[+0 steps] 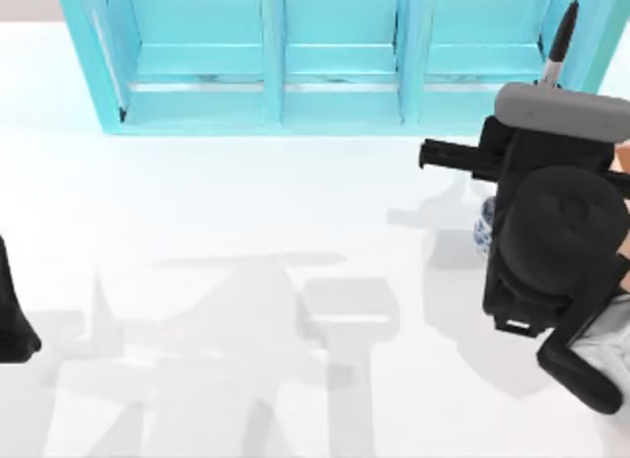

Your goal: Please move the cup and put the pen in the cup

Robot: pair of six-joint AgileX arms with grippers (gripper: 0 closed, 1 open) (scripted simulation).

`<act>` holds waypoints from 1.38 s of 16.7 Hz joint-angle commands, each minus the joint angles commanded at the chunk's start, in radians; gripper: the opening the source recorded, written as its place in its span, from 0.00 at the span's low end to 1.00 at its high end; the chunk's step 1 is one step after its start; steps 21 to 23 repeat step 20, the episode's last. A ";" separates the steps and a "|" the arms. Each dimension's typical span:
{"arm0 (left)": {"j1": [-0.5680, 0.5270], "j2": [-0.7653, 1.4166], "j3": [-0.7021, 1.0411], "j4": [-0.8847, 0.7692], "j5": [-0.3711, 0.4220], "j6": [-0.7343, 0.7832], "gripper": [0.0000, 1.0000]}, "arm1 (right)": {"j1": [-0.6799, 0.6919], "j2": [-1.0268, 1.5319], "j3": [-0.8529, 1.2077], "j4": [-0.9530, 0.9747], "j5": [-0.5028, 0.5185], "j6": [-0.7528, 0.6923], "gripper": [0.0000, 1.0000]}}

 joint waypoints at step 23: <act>0.000 0.000 0.000 0.000 0.000 0.000 1.00 | 0.000 0.000 0.000 0.000 0.000 0.000 1.00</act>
